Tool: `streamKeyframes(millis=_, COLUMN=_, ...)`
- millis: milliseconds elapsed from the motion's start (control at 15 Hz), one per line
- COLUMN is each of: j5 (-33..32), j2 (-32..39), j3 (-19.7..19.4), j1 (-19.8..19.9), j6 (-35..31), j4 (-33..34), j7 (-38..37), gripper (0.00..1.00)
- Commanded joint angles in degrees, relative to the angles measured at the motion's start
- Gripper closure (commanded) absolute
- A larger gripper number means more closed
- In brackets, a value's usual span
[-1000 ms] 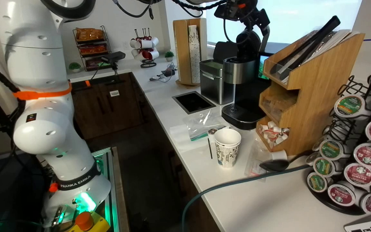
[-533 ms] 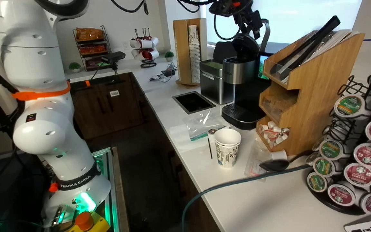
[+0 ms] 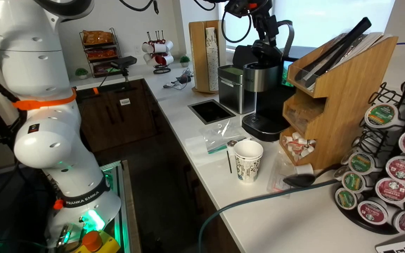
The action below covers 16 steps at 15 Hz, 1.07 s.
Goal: Close the lid on the coffeemaker.
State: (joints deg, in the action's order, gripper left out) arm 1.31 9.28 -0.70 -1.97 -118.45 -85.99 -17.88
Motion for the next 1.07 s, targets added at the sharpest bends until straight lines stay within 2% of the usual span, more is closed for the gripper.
streamKeyframes(millis=0, j5=1.94, j2=-3.18, j3=0.41, j1=0.11, j6=6.12, j4=-5.17, j7=-1.36, gripper=0.00)
streamKeyframes(millis=800, j5=6.03, j2=-4.94, j3=0.34, j1=0.87, j6=7.26, j4=-7.95, j7=-4.69, gripper=0.00)
streamKeyframes(millis=1000, j5=4.63, j2=-3.53, j3=0.59, j1=0.49, j6=-9.76, j4=-6.73, j7=-2.49, gripper=0.00)
